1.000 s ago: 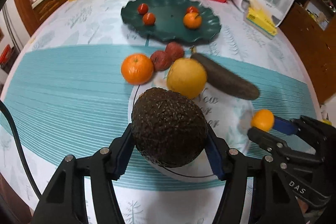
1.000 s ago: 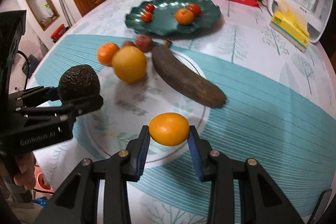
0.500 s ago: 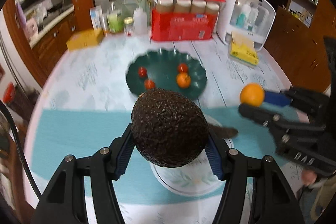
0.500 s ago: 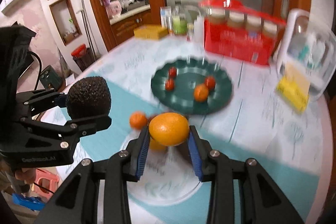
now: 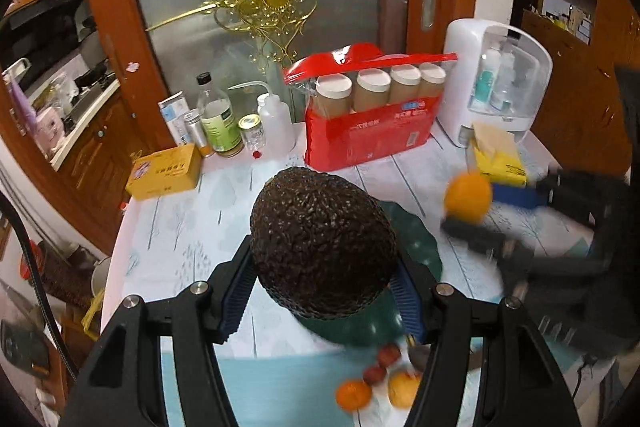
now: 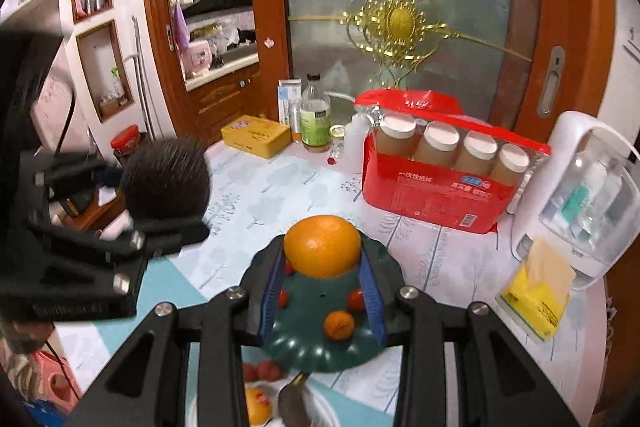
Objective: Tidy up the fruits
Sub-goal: 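Place the avocado on the green plate with the left tool while the right tool places the kumquat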
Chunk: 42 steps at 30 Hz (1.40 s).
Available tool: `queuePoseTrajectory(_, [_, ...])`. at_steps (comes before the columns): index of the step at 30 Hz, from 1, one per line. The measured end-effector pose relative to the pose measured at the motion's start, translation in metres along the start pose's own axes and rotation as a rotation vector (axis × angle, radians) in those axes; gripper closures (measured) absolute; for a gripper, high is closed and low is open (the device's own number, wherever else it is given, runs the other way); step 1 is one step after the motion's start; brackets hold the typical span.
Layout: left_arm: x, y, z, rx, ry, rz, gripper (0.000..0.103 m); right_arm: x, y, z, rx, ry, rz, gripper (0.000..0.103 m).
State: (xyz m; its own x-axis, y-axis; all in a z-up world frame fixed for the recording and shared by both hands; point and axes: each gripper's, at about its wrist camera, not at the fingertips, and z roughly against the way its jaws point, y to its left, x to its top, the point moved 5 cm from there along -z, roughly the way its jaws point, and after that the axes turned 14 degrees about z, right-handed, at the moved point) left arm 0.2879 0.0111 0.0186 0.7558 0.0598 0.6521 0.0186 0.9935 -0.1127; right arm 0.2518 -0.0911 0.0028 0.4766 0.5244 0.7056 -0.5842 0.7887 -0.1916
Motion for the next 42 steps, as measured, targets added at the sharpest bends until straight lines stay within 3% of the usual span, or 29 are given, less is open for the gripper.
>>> queuePoseTrajectory(5, [0.007,0.002,-0.071,-0.027,0.073,-0.043,0.042,-0.031,0.009,-0.063,0.070,0.122,-0.038,0.066])
queuePoseTrajectory(12, [-0.031,-0.007,-0.164,-0.049,0.205,-0.171,0.042,-0.089,0.035,-0.132,0.173,0.260,-0.101,0.066])
queuePoseTrajectory(20, [-0.060,-0.007,-0.222,-0.088,0.292,-0.206,0.042,-0.111,0.051,-0.164,0.204,0.317,-0.099,0.066])
queuePoseTrajectory(28, [-0.076,-0.007,-0.240,-0.094,0.358,-0.200,0.041,-0.121,0.051,-0.180,0.206,0.362,-0.112,0.064])
queuePoseTrajectory(30, [-0.078,-0.007,-0.240,-0.094,0.363,-0.202,0.040,-0.120,0.049,-0.179,0.204,0.355,-0.111,0.059])
queuePoseTrajectory(33, [-0.072,-0.009,-0.229,-0.109,0.326,-0.202,0.037,-0.119,0.047,-0.172,0.211,0.336,-0.124,0.054])
queuePoseTrajectory(35, [-0.066,-0.011,-0.219,-0.117,0.298,-0.199,0.029,-0.119,0.046,-0.166,0.203,0.326,-0.123,0.053])
queuePoseTrajectory(42, [-0.056,-0.017,-0.186,-0.116,0.246,-0.216,0.029,-0.113,0.048,-0.145,0.191,0.305,-0.109,0.053])
